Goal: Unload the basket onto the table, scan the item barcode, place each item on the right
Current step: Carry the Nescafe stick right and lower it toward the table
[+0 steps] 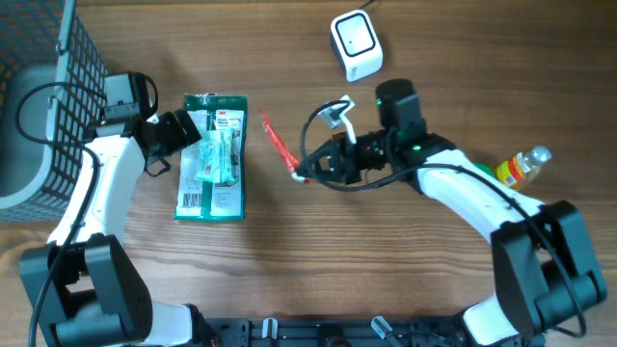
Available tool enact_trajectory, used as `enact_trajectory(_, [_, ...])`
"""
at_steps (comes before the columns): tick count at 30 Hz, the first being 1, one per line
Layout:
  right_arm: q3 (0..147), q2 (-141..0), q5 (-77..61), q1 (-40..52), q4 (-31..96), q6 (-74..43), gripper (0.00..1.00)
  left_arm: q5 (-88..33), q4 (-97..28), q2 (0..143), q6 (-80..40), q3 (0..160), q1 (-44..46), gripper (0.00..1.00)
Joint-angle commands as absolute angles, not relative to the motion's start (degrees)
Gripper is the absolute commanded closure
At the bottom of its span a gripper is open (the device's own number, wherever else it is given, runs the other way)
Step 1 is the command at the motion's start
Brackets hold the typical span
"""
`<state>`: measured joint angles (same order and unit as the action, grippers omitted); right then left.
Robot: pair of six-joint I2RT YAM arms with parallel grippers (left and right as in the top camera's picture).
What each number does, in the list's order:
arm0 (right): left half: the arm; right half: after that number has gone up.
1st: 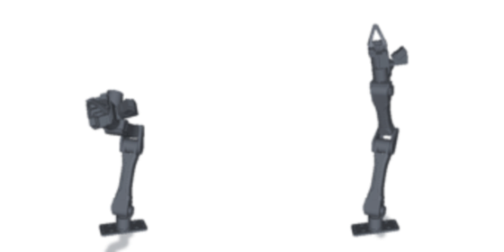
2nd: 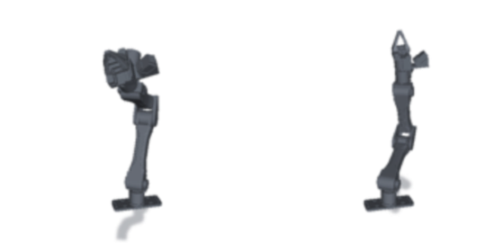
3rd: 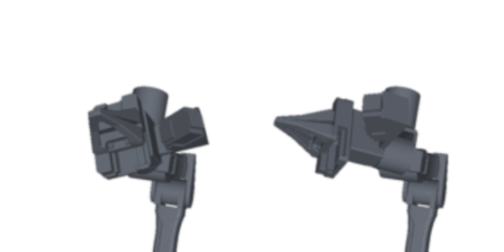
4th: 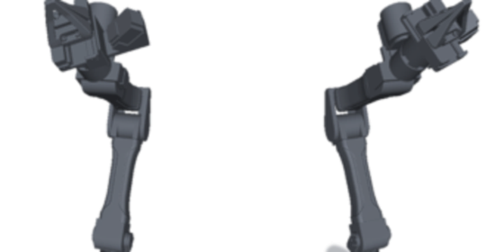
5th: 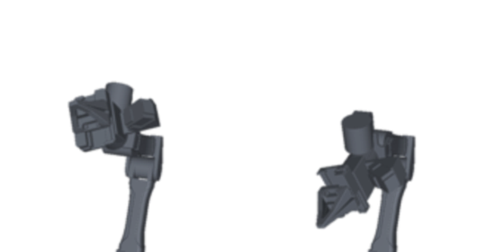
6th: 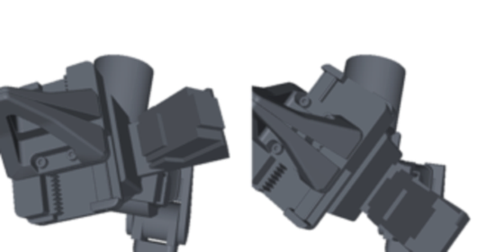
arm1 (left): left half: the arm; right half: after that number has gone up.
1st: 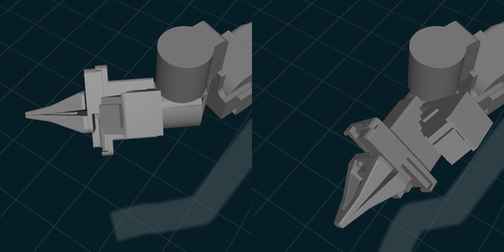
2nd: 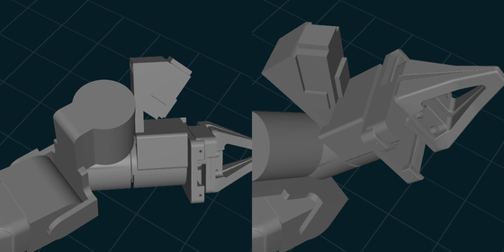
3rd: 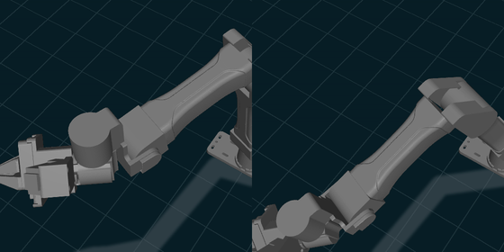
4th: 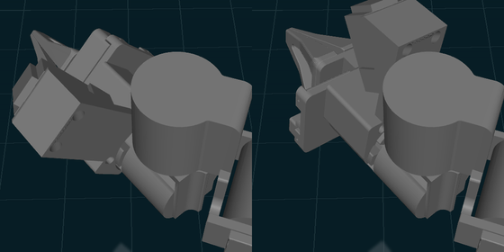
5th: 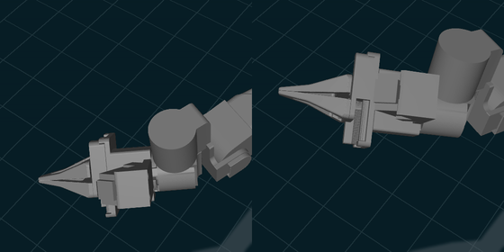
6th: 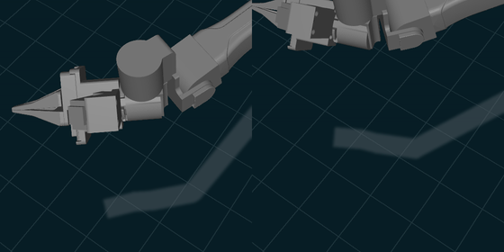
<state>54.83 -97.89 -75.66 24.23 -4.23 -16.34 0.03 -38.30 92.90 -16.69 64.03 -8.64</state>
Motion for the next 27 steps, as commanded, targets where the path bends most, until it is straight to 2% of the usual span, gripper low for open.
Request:
enact_trajectory(1, [54.65,-99.98,-69.93,27.51,-4.29,-14.98,0.96,-0.4,-38.15,91.79,-16.99,64.55,-8.86,0.0])
enact_trajectory(7, [54.65,-101.08,-52.64,30.11,1.28,-15.18,0.96,-0.4,-38.15,91.79,-16.99,64.55,-8.86,0.0])
enact_trajectory(18, [54.65,-101.08,-51.24,30.11,2.57,-15.2,0.96,-0.4,-38.15,91.79,-16.97,64.55,-8.86,0.0])
enact_trajectory(27, [54.65,-101.06,-31.73,30.11,13.45,-15.16,0.96,-0.4,-38.15,91.79,-16.97,64.55,-8.86,0.0])
